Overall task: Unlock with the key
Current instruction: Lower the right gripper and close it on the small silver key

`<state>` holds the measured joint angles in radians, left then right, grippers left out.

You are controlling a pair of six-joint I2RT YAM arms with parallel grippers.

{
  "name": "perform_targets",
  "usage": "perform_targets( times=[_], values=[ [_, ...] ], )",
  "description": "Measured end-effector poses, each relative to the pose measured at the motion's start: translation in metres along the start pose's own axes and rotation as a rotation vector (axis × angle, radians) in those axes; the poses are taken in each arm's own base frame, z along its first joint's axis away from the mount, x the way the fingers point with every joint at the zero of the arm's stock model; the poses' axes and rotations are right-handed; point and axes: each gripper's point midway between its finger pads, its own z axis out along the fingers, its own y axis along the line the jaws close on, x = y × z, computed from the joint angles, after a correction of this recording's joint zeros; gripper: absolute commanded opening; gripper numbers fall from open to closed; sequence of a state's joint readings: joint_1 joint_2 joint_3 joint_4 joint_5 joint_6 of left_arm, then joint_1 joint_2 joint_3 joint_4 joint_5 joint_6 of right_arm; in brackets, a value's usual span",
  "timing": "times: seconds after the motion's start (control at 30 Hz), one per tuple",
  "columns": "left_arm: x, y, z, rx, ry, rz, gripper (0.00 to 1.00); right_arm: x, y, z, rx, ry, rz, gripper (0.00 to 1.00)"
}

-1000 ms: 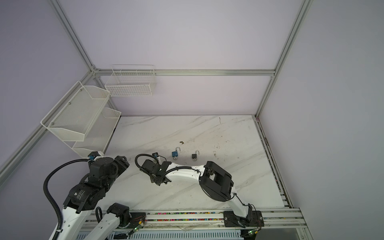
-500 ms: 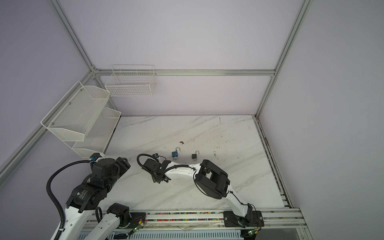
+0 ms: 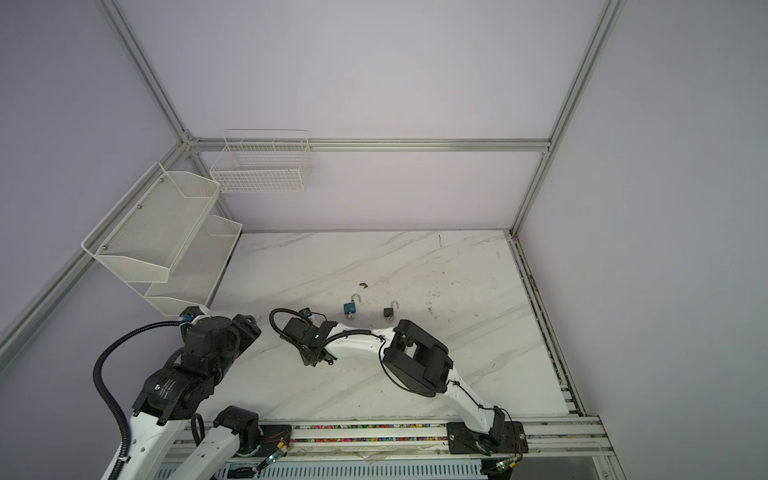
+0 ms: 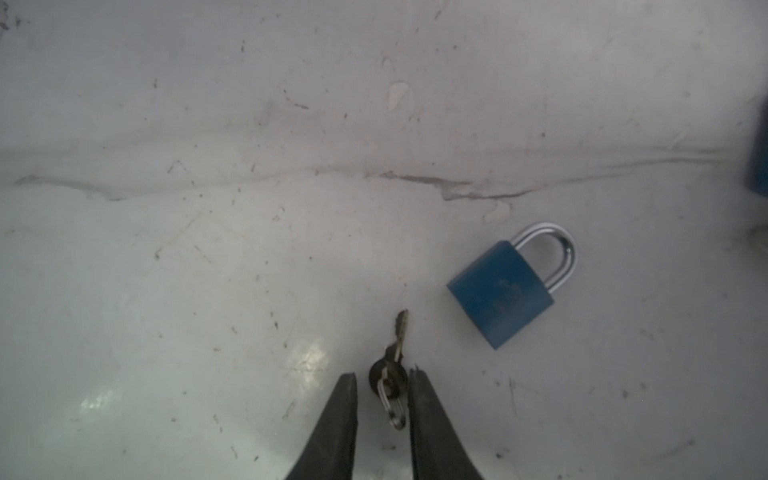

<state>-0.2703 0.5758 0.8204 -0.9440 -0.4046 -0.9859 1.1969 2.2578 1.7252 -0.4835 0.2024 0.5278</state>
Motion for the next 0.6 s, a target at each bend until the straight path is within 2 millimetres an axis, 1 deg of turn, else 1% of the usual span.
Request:
perform_targets(
  times=[0.3, 0.6],
  values=[
    [0.0013, -0.0007, 0.0026, -0.007, 0.008, 0.001, 0.72, -0.0019, -0.0023, 0.0002, 0.008, -0.006, -0.015, 0.13],
    [0.0017, -0.0019, 0.0031, -0.003, 0.011, -0.014, 0.72, -0.0045, -0.0026, 0.0002, 0.012, -0.018, -0.031, 0.04]
  ],
)
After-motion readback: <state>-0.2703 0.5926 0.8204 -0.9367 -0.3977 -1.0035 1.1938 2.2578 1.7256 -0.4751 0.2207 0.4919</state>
